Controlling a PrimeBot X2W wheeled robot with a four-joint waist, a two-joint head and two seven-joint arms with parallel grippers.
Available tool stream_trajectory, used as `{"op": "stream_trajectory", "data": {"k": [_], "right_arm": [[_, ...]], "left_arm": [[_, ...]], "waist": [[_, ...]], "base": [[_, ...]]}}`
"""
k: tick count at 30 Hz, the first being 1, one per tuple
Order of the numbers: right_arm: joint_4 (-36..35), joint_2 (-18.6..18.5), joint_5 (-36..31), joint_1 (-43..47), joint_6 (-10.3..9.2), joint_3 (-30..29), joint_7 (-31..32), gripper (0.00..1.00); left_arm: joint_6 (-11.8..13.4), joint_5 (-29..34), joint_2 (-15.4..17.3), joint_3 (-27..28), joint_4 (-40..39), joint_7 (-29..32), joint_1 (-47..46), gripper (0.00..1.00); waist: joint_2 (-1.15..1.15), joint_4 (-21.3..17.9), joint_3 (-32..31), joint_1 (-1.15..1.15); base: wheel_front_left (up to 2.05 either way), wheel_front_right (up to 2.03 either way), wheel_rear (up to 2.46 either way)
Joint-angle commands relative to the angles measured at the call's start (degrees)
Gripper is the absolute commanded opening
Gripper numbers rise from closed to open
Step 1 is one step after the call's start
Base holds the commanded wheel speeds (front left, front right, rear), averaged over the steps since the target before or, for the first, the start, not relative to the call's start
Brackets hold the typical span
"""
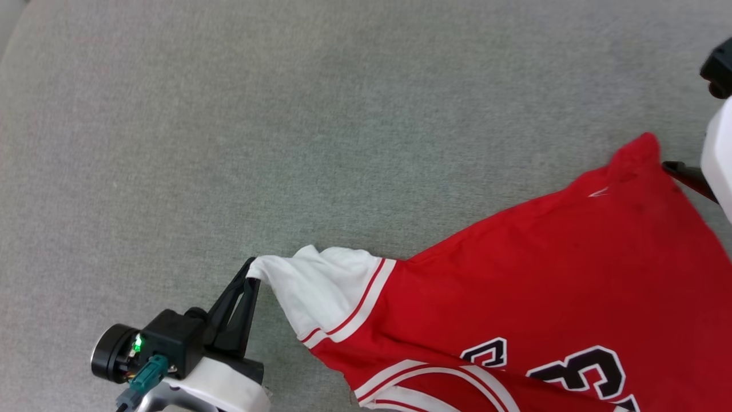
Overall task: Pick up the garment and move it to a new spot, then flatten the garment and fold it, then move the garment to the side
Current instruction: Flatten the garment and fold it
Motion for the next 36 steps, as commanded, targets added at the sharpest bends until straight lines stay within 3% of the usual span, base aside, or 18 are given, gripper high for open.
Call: {"op": "stream_trajectory", "data": {"k": [1,12,13,14,23,29,36], "right_arm": [[2.0,1.0,-0.6,-1.8,-0.04,1.4,-0.4,1.00],[15.0,5.7,-0.5,-2.6,-0.02,12.7,-5.1,1.00],[15.2,5.6,0.1,-2.4,-0.01,13.8,-5.5,0.42],[15.3,5.6,0.5,-2.7,0.06,14.3,-6.7,0.00],[16.3,5.3,3.1,-6.5,-0.04,13.5,-22.0,0.00],[14.0,3.7,4.0,-6.3,-0.04,14.5,-27.8,0.00],[11.3,2.8,2.0,-6.9,-0.04,13.2,-35.5,0.00]], "left_arm": [[-0.4,0.4,-0.7,0.1,0.3,-0.3,-1.1,0.00],[-1.8,0.9,-2.9,-0.2,2.6,-0.8,-3.3,0.00],[-1.9,0.8,-3.0,-0.2,2.9,-0.8,-3.3,0.00],[-1.9,0.7,-3.1,-0.2,3.2,-0.9,-3.2,0.00],[-1.9,0.9,-1.8,-0.2,4.8,-0.9,-1.3,0.00],[-1.8,1.7,-0.4,0.4,3.9,-0.3,-2.8,0.00],[-3.3,2.7,0.8,1.9,4.1,1.4,-9.3,0.00]], "waist": [[0.00,1.9,2.6,-0.01],[0.00,3.0,5.2,-0.01],[0.00,2.8,4.9,-0.01],[0.00,2.6,4.5,-0.01],[0.00,-0.8,-3.7,-0.01],[0.00,-2.9,-8.3,-0.01],[0.00,-5.6,-12.0,-0.01]], "base": [[0.00,0.00,0.00],[0.00,0.00,0.00],[0.00,0.00,0.00],[0.00,0.00,0.00],[0.00,0.00,0.00],[0.00,0.00,0.00],[0.00,0.00,0.00]]}}
